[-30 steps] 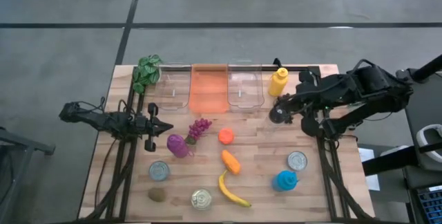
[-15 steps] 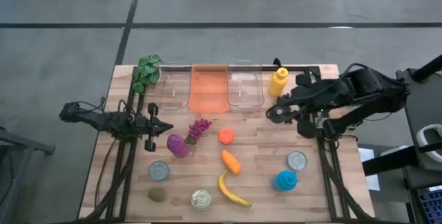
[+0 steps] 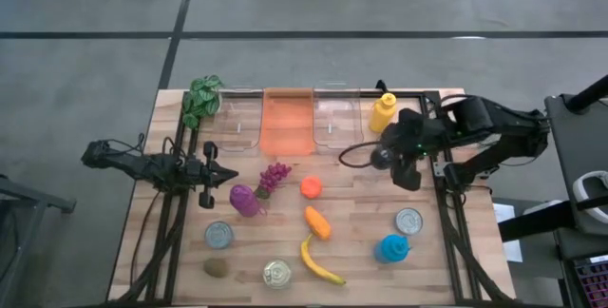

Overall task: Pick & Place Food Item
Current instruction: Put the transparent water bottle into the right transparent bin

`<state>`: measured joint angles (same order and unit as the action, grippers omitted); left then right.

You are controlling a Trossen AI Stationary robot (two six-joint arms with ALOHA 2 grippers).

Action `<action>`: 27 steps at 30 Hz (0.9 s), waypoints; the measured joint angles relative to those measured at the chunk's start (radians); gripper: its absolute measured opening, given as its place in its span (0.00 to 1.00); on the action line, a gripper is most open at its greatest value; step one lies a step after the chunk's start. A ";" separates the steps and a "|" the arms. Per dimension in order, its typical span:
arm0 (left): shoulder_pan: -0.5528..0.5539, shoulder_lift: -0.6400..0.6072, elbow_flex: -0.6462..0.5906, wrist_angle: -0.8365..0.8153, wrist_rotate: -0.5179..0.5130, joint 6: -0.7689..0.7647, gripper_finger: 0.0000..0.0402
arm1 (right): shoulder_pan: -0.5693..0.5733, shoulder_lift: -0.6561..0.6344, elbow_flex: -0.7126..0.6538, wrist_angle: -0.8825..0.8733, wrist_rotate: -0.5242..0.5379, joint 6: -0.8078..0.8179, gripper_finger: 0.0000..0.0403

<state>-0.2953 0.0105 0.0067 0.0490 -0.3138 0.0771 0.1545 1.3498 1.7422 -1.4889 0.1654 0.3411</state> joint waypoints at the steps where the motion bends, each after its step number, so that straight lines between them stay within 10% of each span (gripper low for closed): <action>1: 0.000 0.000 0.000 0.000 0.000 0.000 0.03 | -0.007 0.004 -0.004 0.001 -0.012 0.000 0.50; 27: 0.000 0.000 0.000 0.000 0.000 0.000 0.03 | -0.174 0.009 -0.190 0.026 -0.140 0.055 0.45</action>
<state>-0.2955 0.0105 0.0070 0.0490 -0.3134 0.0769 -0.0198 1.3584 1.5517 -1.4625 0.0254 0.3958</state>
